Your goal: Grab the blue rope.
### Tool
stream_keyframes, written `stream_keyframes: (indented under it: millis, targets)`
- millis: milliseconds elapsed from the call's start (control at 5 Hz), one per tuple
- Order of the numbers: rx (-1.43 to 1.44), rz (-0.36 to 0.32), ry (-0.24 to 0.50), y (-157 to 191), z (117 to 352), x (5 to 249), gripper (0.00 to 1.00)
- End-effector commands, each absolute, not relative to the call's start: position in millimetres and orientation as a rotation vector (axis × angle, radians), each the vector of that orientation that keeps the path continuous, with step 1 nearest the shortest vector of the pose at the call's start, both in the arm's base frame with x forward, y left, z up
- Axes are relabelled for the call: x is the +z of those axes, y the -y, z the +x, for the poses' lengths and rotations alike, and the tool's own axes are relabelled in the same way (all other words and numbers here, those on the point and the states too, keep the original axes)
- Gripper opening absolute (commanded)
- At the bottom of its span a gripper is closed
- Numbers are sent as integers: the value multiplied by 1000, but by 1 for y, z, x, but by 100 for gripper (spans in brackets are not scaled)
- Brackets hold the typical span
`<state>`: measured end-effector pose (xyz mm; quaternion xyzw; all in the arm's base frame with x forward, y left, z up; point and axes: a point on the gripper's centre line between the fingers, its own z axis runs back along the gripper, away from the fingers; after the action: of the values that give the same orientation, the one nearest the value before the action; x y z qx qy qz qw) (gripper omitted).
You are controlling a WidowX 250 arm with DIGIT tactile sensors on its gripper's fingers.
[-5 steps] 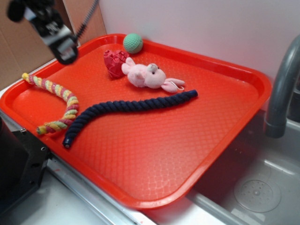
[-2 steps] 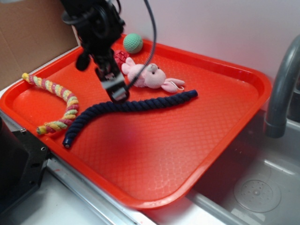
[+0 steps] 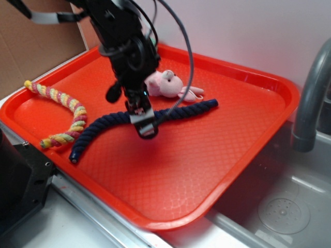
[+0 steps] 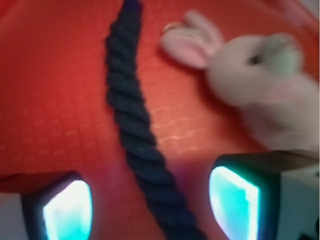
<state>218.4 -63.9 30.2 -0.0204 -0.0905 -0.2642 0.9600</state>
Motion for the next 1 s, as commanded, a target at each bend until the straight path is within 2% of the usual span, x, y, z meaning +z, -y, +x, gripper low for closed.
stream_keyframes:
  millis: [0,200,400,600,800]
  targets:
    - [-544,-43,166,73,224,9,0]
    - [-546,-47,165,73,223,9,0]
    - [-533,-27,121,75,219,11,0]
    - [-488,-15,98,73,216,26,0]
    - [-285,-22,7,64,217,64,0]
